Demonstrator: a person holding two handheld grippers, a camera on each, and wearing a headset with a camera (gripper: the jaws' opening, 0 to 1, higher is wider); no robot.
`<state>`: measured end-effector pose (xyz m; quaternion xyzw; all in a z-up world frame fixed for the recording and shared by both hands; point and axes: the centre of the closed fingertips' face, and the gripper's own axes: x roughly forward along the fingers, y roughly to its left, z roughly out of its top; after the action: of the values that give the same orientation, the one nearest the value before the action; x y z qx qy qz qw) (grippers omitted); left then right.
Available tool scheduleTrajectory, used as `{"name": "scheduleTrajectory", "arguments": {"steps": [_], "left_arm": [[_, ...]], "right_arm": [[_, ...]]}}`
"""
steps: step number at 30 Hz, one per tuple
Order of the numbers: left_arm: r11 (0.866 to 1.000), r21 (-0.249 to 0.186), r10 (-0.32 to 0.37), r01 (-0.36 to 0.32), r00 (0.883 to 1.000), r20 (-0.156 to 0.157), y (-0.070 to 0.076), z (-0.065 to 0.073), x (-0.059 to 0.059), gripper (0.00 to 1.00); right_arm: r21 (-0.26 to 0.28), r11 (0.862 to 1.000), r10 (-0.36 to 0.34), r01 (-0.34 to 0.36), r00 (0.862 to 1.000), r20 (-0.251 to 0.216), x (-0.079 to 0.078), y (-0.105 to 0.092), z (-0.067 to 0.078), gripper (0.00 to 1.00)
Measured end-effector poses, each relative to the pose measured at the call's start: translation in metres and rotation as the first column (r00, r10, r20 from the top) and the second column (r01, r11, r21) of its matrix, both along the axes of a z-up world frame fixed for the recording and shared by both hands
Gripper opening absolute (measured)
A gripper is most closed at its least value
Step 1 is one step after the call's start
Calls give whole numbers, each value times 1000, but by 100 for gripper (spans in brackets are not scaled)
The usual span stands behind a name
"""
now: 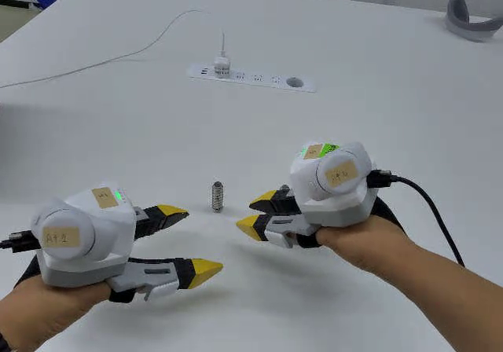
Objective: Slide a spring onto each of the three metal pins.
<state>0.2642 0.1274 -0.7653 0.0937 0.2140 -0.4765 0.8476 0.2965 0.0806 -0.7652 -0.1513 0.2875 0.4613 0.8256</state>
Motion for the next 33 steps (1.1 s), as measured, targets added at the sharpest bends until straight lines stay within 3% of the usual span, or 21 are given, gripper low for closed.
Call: {"name": "scheduleTrajectory", "arguments": {"steps": [33], "left_arm": [[1000,4,-4,4,1000,-5,-2,-1,-4,58]], "right_arm": [[3,995,-99,99,995,-5,-18,-59,-4,23]]}}
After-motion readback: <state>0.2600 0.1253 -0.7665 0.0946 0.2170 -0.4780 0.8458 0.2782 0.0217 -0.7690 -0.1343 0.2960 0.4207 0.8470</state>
